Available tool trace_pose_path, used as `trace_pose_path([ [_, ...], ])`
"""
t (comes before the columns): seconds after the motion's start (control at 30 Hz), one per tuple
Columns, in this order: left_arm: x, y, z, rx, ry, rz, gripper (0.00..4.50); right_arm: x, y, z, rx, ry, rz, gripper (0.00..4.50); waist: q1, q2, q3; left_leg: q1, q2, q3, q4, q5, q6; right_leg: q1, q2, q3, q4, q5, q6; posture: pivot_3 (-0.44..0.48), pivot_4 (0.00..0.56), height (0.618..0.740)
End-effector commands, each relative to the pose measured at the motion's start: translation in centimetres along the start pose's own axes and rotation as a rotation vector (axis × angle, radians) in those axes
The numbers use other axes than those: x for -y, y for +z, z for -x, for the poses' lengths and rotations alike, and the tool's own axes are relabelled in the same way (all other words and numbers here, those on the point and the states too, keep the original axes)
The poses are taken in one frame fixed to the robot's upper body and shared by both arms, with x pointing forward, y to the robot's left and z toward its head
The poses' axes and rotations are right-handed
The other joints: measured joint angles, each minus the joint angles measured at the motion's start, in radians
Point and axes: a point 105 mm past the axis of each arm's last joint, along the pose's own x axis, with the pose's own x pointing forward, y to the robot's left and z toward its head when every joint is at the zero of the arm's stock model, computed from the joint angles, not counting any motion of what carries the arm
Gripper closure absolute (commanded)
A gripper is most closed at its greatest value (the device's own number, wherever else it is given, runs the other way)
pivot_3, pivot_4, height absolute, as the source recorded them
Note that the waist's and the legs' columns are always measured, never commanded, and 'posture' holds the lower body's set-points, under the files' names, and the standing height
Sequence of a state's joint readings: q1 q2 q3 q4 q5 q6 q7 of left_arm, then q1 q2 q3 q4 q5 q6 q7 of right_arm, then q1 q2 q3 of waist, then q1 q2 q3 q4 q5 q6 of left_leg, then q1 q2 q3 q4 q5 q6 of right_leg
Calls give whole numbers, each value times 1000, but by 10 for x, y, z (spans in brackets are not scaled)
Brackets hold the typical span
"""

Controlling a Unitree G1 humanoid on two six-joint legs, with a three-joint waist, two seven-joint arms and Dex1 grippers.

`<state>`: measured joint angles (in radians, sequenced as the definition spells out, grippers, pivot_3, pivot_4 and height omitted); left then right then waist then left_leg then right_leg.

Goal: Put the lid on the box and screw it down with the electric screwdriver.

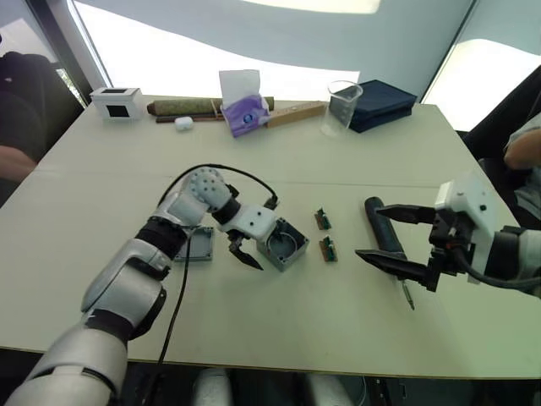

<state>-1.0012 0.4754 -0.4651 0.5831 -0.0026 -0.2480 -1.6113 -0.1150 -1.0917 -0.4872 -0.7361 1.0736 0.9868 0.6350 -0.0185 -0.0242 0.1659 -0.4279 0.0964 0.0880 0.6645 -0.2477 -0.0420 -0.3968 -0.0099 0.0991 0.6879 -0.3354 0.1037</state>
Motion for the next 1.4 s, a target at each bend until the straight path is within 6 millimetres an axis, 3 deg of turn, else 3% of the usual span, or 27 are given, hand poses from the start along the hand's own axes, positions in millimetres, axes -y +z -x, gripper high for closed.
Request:
trace_pose_path([
  [0.03,0,18,36,74,158,43,32,0,9,0,31,5,35,0,-2,0,0,0,0,0,0,0,0,0,0,0,0,0,0,0,150,721],
  [0.13,5,17,62,72,315,157,32,0,10,-4,40,21,34,0,-1,0,0,0,1,0,0,0,0,0,0,0,0,0,0,0,150,721],
  [0.27,25,-3,92,22,623,417,32,0,13,-12,63,57,36,0,-2,1,0,1,1,-2,1,0,0,0,0,0,1,0,0,0,150,721],
  [0.43,38,-33,109,-63,1006,726,32,0,14,-17,64,93,44,0,10,0,0,1,1,-3,1,0,-1,1,-1,-2,1,0,0,0,150,721],
  [0.6,59,-53,117,-205,1248,891,32,1,17,-22,69,123,53,0,3,-1,0,0,-1,-2,2,0,-1,3,-2,-3,0,0,1,0,150,721],
  [0.7,75,-65,110,-237,1320,1028,32,3,19,-24,71,132,61,0,1,-1,0,1,0,-3,1,0,-1,3,-1,-3,1,0,0,0,150,721],
  [0.9,94,-80,83,-265,1324,1119,32,5,21,-26,74,129,68,0,5,-1,0,1,0,-3,1,0,-1,3,-2,-2,0,0,0,0,150,721],
  [1.2,108,-98,73,-274,1377,1281,32,5,21,-24,72,116,66,0,4,-1,0,1,-1,-3,1,0,-1,3,-2,-3,0,0,0,0,150,721],
  [1.4,123,-106,66,-241,1378,1464,2001,4,21,-23,69,113,68,0,3,1,-1,2,-1,-3,1,0,-1,4,-2,-3,0,0,0,0,150,721],
])
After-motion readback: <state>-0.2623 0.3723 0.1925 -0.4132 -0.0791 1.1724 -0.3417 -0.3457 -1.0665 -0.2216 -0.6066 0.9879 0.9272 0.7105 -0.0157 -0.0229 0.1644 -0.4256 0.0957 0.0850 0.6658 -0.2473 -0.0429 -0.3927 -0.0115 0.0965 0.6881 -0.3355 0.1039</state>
